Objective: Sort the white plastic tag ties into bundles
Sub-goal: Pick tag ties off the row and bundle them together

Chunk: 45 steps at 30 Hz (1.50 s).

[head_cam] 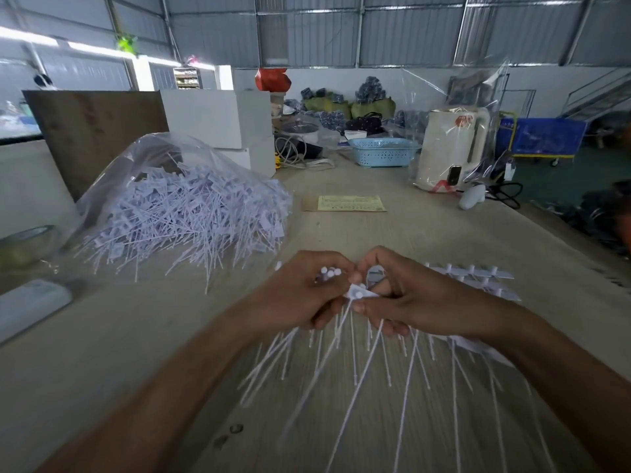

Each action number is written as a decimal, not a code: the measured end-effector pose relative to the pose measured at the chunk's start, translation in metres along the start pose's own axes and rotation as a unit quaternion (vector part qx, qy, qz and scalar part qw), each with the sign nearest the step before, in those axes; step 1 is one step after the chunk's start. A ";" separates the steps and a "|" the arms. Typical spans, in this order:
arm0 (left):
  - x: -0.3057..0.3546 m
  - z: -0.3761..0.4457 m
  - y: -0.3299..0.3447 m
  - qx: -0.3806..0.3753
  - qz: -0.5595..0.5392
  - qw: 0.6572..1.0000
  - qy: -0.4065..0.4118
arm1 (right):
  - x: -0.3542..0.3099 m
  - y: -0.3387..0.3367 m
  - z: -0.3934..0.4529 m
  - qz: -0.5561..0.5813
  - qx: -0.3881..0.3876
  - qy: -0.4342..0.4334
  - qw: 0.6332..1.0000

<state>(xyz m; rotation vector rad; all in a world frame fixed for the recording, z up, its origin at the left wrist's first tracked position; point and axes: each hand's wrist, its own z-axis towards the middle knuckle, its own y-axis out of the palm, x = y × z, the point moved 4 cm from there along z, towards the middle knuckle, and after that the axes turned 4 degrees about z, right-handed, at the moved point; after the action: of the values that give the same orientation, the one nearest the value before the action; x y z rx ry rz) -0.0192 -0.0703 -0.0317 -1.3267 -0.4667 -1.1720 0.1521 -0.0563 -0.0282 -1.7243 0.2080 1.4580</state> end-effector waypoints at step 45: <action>0.021 -0.010 -0.012 0.125 0.451 0.874 0.129 | -0.005 -0.010 -0.020 -0.004 -0.004 -0.123 0.992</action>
<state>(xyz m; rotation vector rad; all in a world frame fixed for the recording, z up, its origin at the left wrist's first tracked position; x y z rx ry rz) -0.0241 -0.0853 -0.0108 -0.9486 0.2052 -0.4570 0.1711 -0.0655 -0.0193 -1.5315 0.0630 1.6508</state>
